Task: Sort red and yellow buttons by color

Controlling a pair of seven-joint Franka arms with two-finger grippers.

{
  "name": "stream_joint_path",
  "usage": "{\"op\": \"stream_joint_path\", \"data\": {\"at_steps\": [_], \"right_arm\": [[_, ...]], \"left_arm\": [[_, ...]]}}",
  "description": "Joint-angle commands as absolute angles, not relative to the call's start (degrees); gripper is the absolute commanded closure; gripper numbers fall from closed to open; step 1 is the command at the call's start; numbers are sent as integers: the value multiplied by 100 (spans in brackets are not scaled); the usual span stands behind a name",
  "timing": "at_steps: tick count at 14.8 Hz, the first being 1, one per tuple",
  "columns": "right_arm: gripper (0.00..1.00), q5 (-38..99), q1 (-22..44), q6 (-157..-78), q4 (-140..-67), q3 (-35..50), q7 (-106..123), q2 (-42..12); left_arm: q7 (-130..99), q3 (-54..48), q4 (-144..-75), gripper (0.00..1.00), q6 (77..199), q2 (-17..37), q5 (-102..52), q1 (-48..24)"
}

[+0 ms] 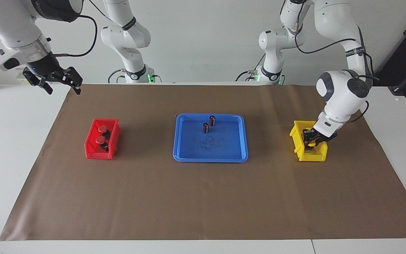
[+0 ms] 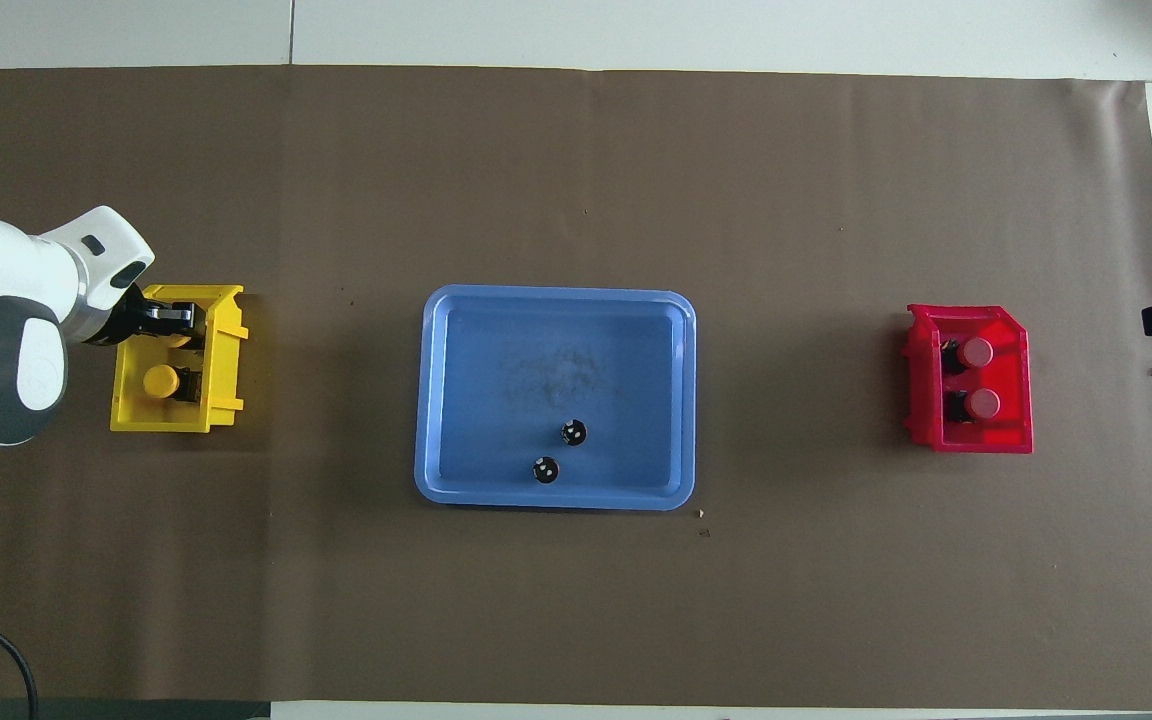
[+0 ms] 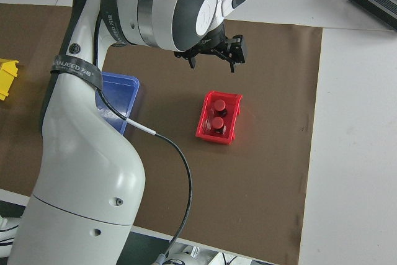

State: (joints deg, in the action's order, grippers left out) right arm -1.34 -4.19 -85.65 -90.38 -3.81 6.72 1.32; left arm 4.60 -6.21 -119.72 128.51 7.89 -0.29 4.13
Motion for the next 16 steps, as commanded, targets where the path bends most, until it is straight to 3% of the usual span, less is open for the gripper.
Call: {"op": "stream_joint_path", "data": {"at_steps": [1,4,8,9,12,16], "right_arm": [[0,-114,-422,-8552,-9132,-378,571,220],[0,-114,-422,-8552,-9132,-378,571,220],[0,-114,-422,-8552,-9132,-378,571,220],[0,-114,-422,-8552,-9132,-378,571,220],[0,-114,-422,-8552,-9132,-378,571,220],[0,-114,-422,-8552,-9132,-378,571,220]], "left_arm": [[378,-606,-11875,35,12912,861,26,404],[387,-598,-11699,16,12815,870,26,413],[404,-589,-10945,8,12044,861,70,378],[396,-598,-10542,0,11589,870,70,352],[396,-624,-9443,0,10296,835,70,334],[290,-738,-8571,0,8994,633,26,317]]}}
